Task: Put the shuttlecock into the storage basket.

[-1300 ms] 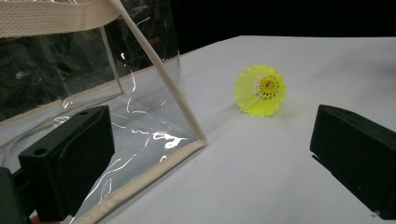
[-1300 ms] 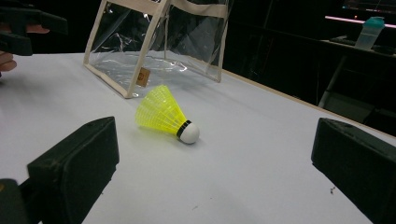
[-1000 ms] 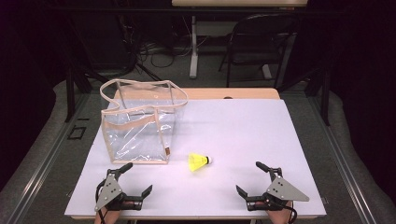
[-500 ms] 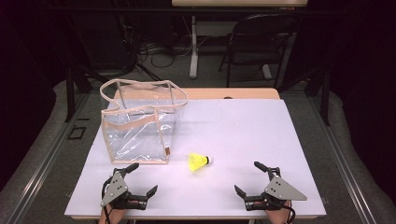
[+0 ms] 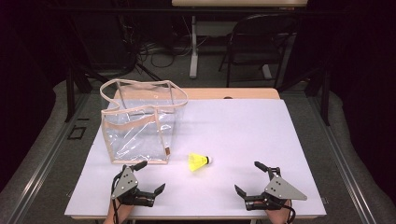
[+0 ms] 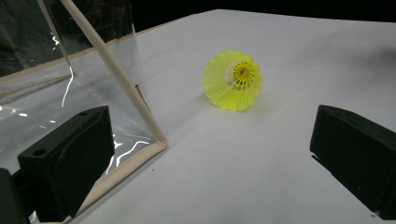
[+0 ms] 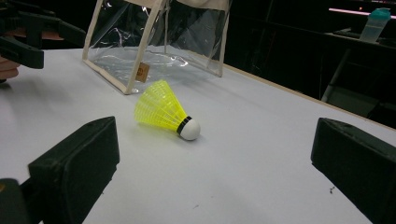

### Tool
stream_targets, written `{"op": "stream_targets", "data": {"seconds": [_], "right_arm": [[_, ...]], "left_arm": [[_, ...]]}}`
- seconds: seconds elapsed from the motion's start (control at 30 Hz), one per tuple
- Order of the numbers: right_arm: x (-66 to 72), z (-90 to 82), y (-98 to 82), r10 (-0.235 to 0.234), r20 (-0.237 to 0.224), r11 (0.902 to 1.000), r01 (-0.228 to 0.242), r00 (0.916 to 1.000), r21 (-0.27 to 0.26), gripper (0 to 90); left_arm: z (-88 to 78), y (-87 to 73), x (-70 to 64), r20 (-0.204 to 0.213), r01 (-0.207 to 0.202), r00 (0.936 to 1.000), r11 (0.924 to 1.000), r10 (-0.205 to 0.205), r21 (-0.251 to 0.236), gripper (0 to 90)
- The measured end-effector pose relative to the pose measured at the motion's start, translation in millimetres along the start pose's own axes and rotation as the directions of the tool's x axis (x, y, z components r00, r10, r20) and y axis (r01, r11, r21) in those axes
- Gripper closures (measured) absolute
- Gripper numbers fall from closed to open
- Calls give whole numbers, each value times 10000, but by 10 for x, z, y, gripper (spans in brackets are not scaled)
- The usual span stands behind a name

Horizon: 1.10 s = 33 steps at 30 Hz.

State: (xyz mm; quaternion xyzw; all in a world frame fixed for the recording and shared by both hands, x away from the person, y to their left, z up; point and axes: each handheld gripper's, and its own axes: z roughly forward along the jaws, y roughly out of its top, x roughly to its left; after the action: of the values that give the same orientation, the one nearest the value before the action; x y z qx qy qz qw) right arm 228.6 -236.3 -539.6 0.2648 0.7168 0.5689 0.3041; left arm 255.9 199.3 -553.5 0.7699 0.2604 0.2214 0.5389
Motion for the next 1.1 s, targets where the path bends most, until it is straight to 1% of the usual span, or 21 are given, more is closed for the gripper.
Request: {"op": "stream_targets", "data": {"seconds": [0.07, 0.17, 0.27, 0.3, 0.37, 0.47, 0.7, 0.77, 0.9, 1.03, 1.1], "right_arm": [[3, 4, 4, -17, 24, 10000, 17, 10000, -16, 6], [10, 8, 3, -46, -11, 10000, 47, 10000, 80, 6], [9, 15, -4, -75, -43, 9999, 75, 10000, 92, 5], [8, 14, -7, -55, -72, 9999, 56, 10000, 108, 5], [10, 12, -6, -11, -85, 10000, 12, 10000, 95, 5], [16, 9, -1, -52, -81, 9999, 52, 10000, 87, 5], [10, 15, -5, -71, -59, 9999, 71, 10000, 111, 5], [9, 15, -6, -68, -57, 9999, 68, 10000, 112, 6], [11, 15, -5, -85, -56, 9999, 86, 9999, 126, 6], [10, 17, -5, -89, -64, 9999, 90, 9999, 138, 6], [9, 16, -7, -14, -91, 9999, 15, 10000, 126, 6]], "left_arm": [[19, 9, -10, 15, -2, 10000, 10000, 2, -26, 0], [74, 49, -40, 62, -138, 9999, 9999, 137, 40, 0], [105, 60, -50, 123, -101, 9999, 9999, 101, 50, 0], [126, 66, -52, 173, -176, 9997, 9998, 174, 124, 0], [159, 71, -68, 200, -126, 9997, 9998, 122, 169, 0], [221, 101, -96, 256, -259, 9994, 9991, 250, 329, 0], [330, 158, -128, 377, -400, 9985, 9984, 385, 403, 0], [361, 165, -137, 460, -364, 9983, 9984, 344, 425, 0], [413, 179, -155, 570, -434, 9976, 9974, 401, 574, 0], [446, 187, -166, 562, -428, 9977, 9969, 391, 657, 0], [472, 191, -169, 604, -399, 9975, 9966, 356, 718, 0]]}}
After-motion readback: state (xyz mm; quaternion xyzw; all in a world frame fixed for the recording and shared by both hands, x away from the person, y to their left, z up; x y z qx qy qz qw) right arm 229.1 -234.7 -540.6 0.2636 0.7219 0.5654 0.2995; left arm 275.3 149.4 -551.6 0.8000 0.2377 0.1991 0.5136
